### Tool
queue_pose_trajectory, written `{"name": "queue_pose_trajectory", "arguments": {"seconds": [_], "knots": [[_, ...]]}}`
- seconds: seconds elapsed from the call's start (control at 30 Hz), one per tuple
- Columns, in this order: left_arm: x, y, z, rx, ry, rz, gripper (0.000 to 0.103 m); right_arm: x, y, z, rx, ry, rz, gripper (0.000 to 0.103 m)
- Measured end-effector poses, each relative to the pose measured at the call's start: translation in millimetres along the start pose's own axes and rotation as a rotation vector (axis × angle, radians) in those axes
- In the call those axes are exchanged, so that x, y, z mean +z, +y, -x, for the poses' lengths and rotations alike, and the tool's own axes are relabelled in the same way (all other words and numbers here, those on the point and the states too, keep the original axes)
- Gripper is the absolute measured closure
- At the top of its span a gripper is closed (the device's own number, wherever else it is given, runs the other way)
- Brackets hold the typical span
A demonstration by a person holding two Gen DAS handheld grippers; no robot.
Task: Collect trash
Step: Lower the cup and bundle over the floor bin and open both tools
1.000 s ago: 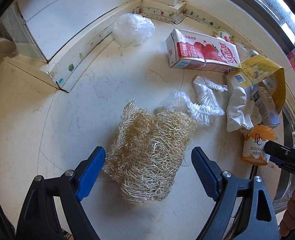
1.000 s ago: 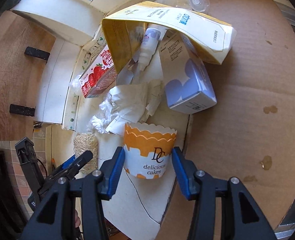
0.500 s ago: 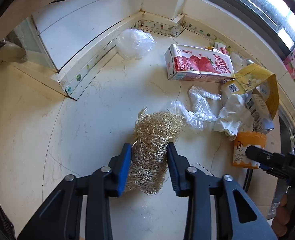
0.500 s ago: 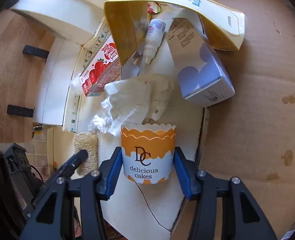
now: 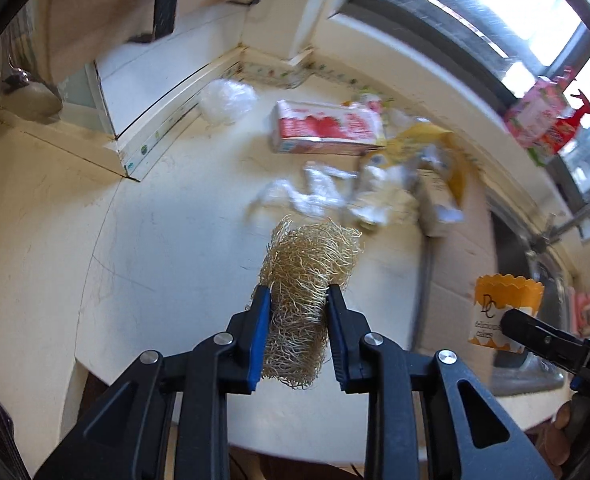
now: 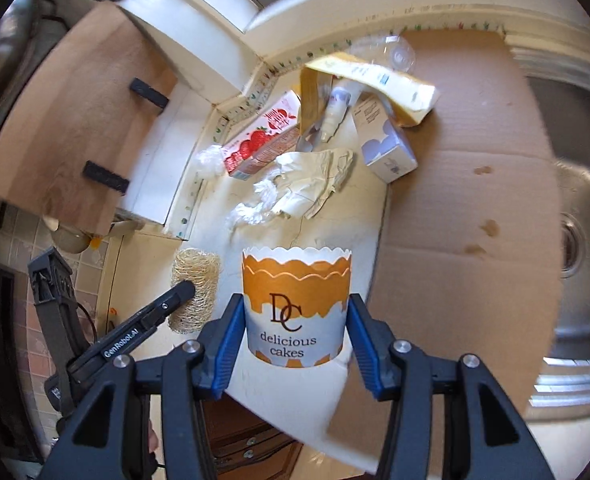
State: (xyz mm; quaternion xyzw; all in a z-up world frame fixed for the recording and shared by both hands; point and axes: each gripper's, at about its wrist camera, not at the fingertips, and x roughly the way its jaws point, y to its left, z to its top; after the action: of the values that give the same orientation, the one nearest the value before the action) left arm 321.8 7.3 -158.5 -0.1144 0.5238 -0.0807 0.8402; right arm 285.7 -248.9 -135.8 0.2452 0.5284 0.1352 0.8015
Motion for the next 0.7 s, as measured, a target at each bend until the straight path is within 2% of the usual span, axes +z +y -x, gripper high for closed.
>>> {"name": "queue_pose_trajectory", "arguments": {"seconds": [0.23,0.37,0.53,0.7], "knots": [[-63.8,-36.5,70.3,-0.158,-0.009,-0.109,0.078,-78.1,15.8,74.8,-0.046,-0.099,0.005,0.052],[-110.5,-47.3,101.9,-0.204,0.007,-0.182,0.078,-127.3,23.5,97.7,-0.062,-0.104,0.01,0.052],[-170.0,-39.8,122.8,-0.213,0.049,-0.227,0.078,-189.8,37.5,99.9,-0.078,-0.064,0.04,0.052],[-220.7,-17.4,124.4,-0.166,0.101,-0.241,0.078,-240.6,38.5,81.0,-0.07,0.012,0.054,0.052]]}}
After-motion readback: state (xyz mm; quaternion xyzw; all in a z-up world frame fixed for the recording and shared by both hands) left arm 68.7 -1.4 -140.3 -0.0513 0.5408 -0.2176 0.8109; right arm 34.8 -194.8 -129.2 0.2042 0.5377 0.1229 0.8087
